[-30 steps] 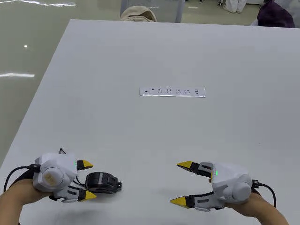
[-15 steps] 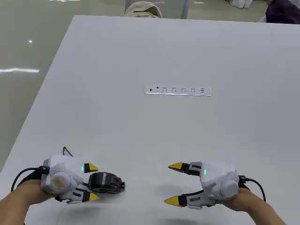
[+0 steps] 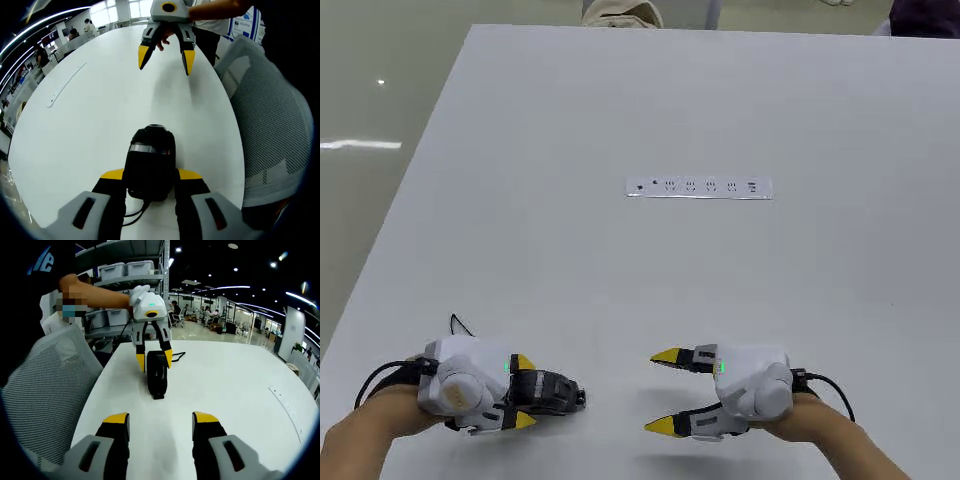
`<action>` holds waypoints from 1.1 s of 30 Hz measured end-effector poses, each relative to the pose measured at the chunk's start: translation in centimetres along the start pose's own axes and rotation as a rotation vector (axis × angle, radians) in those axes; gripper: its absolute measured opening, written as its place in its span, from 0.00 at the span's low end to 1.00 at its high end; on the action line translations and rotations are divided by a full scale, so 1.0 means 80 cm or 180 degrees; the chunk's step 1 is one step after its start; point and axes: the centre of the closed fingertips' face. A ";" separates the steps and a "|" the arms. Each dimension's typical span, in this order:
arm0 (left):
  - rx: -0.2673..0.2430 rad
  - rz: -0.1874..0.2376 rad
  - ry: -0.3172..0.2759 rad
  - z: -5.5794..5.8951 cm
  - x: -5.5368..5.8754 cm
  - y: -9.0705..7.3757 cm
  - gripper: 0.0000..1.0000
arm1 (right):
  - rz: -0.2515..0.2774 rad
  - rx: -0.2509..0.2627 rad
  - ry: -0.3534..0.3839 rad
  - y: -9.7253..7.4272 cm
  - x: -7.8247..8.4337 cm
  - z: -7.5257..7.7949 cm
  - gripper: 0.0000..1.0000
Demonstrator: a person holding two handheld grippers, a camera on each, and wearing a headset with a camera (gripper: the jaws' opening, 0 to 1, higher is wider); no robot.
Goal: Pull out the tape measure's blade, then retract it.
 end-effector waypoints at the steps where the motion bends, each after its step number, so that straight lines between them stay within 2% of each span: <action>1: -0.0012 -0.0008 0.0011 -0.002 0.000 0.000 0.32 | -0.0001 -0.0007 -0.0002 0.004 0.000 0.000 0.49; 5: 0.0043 -0.0039 0.0037 -0.002 0.002 0.000 0.31 | 0.0002 -0.0055 -0.0026 0.021 -0.003 -0.002 0.48; 12: -0.0008 -0.0022 0.0029 -0.001 0.002 0.000 0.30 | 0.0007 -0.0117 -0.0075 0.048 -0.004 -0.003 0.44; 21: 0.0014 0.0020 0.0009 0.000 0.002 -0.001 0.30 | -0.0025 -0.0236 -0.0089 0.081 -0.002 -0.009 0.40; 22: 0.0137 -0.0074 -0.0009 0.006 0.010 -0.005 0.29 | -0.0040 -0.0243 -0.0098 0.085 0.000 -0.009 0.39; 23: 0.0002 0.0055 -0.0006 -0.004 0.004 -0.004 0.29 | -0.0048 -0.0245 -0.0098 0.088 0.000 -0.009 0.38; 27: 0.0029 0.0032 -0.0035 -0.004 0.005 -0.005 0.29 | -0.0049 -0.0265 -0.0095 0.097 0.000 -0.009 0.36; 33: 0.0038 0.0069 -0.0079 -0.003 0.004 -0.005 0.29 | -0.0039 -0.0267 -0.0071 0.107 -0.003 -0.004 0.32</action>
Point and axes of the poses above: the centre of the closed fingertips' face, and the gripper's own axes: y roughly forward along the fingers, z roughly to its right, x roughly out of its underside, and after that the axes turned 11 degrees about y, right-handed
